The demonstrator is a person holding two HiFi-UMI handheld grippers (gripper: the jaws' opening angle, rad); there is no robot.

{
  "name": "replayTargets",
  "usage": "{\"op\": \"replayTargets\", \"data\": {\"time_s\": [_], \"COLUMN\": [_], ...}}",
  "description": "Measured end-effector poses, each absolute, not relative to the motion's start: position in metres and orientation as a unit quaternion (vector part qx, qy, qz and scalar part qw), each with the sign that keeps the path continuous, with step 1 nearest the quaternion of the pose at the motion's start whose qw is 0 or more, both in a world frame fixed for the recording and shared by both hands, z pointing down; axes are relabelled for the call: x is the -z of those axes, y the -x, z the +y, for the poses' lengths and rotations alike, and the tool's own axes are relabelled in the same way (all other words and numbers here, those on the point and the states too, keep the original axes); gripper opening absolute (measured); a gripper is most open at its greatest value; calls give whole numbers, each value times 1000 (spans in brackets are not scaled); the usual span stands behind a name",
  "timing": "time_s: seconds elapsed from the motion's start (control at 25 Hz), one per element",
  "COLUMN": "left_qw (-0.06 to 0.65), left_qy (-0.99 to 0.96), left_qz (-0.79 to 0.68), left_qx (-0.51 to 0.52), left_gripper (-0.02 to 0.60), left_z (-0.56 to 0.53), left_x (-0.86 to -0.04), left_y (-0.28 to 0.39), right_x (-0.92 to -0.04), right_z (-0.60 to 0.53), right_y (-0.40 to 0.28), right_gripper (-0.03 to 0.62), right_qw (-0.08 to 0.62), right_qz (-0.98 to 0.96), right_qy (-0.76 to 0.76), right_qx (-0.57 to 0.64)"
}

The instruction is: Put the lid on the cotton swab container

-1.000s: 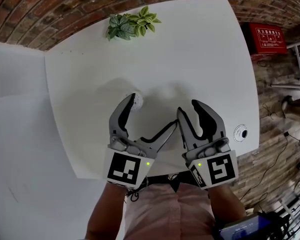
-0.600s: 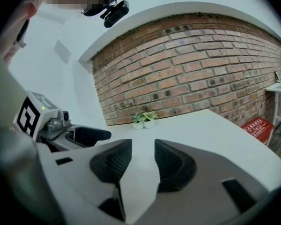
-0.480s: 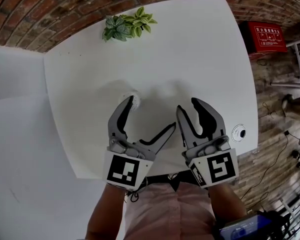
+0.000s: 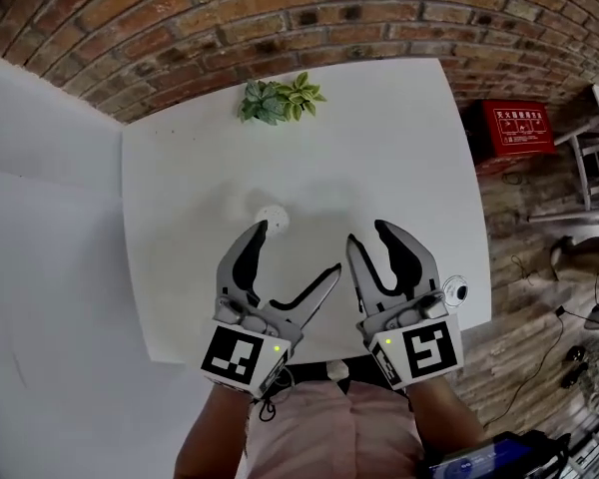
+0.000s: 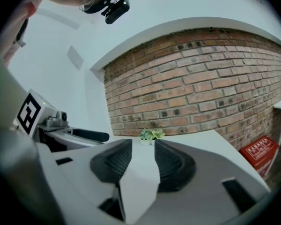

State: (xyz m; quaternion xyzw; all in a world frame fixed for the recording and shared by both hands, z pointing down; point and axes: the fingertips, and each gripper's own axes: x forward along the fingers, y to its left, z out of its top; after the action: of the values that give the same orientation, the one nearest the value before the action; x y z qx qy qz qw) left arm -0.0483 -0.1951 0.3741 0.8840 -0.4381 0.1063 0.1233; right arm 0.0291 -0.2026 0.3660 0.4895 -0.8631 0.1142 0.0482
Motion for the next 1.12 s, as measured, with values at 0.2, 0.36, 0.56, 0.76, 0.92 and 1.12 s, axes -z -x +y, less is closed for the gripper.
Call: {"op": "replayTargets", "data": {"time_s": [0.2, 0.36, 0.56, 0.76, 0.92, 1.12], "left_qw": [143, 89, 20, -28, -31, -36], "left_qy": [-855, -825, -782, -768, -768, -773], "left_qz": [-499, -556, -622, -639, -640, -633], "left_qx": [6, 47, 31, 25, 26, 22], "left_gripper": [286, 66, 0, 0, 0, 0], "left_z": [-172, -152, -131, -120, -116, -115], "left_x": [-318, -272, -234, -209, -207, -206], "left_y": [71, 84, 99, 103, 102, 96], "right_x": [-315, -275, -234, -215, -214, -216], "right_z": [-180, -167, -148, -138, -133, -133], "right_y": [-18, -12, -10, -11, -11, -10], "right_gripper": [152, 135, 56, 12, 5, 3], "right_qw": [31, 19, 3, -11, -6, 5], "right_qz": [-883, -891, -894, -894, -895, -894], "right_qy": [-462, -453, -448, -446, -445, -447], "right_qx": [-69, -25, 21, 34, 37, 40]}}
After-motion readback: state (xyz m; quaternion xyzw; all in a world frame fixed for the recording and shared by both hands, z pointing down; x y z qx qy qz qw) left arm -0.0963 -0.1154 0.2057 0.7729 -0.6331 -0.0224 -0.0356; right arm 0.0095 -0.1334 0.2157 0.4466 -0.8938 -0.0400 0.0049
